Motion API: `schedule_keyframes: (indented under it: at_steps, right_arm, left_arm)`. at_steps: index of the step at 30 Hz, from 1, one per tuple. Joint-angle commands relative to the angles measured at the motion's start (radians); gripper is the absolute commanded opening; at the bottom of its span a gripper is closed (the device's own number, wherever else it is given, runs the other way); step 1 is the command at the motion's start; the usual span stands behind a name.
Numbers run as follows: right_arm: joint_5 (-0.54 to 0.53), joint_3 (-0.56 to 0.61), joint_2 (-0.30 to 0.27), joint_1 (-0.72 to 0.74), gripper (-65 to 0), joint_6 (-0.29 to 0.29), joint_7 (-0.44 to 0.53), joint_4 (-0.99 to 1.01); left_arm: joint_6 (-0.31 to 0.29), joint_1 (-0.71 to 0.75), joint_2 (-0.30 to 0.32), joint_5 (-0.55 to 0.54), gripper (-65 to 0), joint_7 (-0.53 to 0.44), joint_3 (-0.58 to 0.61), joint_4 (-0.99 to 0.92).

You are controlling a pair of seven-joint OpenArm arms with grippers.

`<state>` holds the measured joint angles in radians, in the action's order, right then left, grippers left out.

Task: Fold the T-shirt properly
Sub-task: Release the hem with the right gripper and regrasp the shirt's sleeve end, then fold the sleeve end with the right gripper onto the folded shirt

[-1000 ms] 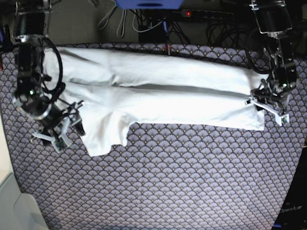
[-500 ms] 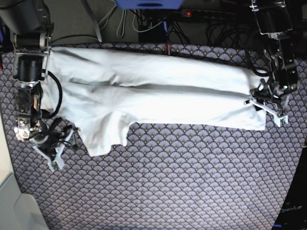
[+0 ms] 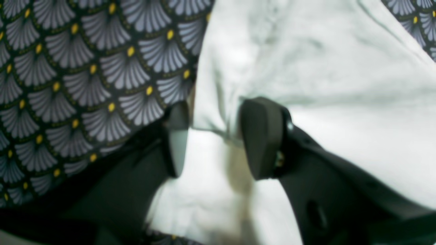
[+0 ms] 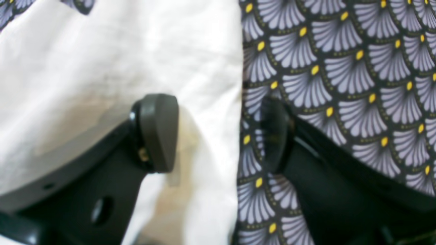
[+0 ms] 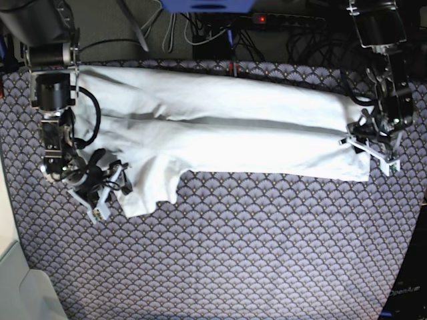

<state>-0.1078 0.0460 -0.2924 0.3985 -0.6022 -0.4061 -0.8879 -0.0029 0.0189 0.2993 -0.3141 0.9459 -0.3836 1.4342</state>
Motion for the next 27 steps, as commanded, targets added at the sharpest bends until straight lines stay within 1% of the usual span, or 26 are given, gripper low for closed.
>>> schedule_keyframes:
  at_steps: [1,6,8,9,11,14,15,17,19,26,27]
  right_arm:
    - [-0.007,-0.004,-0.006,0.026,-26.1,0.001,0.016,-0.012]
    - [-0.005,-0.002,-0.008,0.027,-26.7,0.001,0.016,-0.012]
    - [-0.005,-0.002,-0.008,0.024,-29.4,0.001,0.011,-0.012]
    - [-0.005,-0.002,-0.008,0.023,-32.3,0.001,0.008,-0.012]
    - [-0.005,-0.002,-0.008,0.007,-41.6,0.001,0.006,-0.01]
    - [-0.005,-0.002,-0.008,0.001,-60.7,0.001,0.006,-0.01]
    - [-0.005,-0.002,-0.008,0.001,-65.0,0.001,0.006,-0.01]
    - [-0.005,-0.002,-0.011,-0.013,-65.0,0.001,0.008,-0.02]
    - [-0.007,-0.007,-0.031,-0.049,-65.0,0.001,0.006,-0.096]
    - [-0.005,-0.013,-0.06,-0.272,-65.0,0.003,0.005,-0.518]
    - [-0.005,-0.033,-0.06,-0.306,-65.0,0.003,-0.003,-0.571]
  left_arm:
    - [0.005,-0.015,0.016,0.002,-36.6,-0.009,-0.004,0.018]
    - [0.005,-0.017,0.011,0.002,-36.6,-0.009,-0.004,0.017]
    - [0.004,-0.017,0.01,0.002,-36.6,-0.009,-0.004,0.017]
    - [0.004,-0.017,0.008,0.002,-36.6,-0.009,-0.004,0.017]
    - [0.002,-0.017,0.008,0.002,-36.6,-0.009,-0.004,0.018]
    - [0.001,-0.017,0.008,0.002,-36.6,-0.009,-0.004,0.017]
    - [0.001,-0.017,0.008,0.002,-36.6,-0.009,-0.004,0.015]
    - [0.001,-0.017,0.008,0.002,-36.6,-0.009,-0.004,0.015]
    - [-0.001,-0.014,0.008,0.002,-36.6,-0.009,-0.004,0.015]
    - [-0.001,-0.01,0.015,0.002,-36.6,-0.018,-0.004,0.01]
    - [-0.001,-0.01,0.015,0.002,-36.6,-0.018,-0.004,0.01]
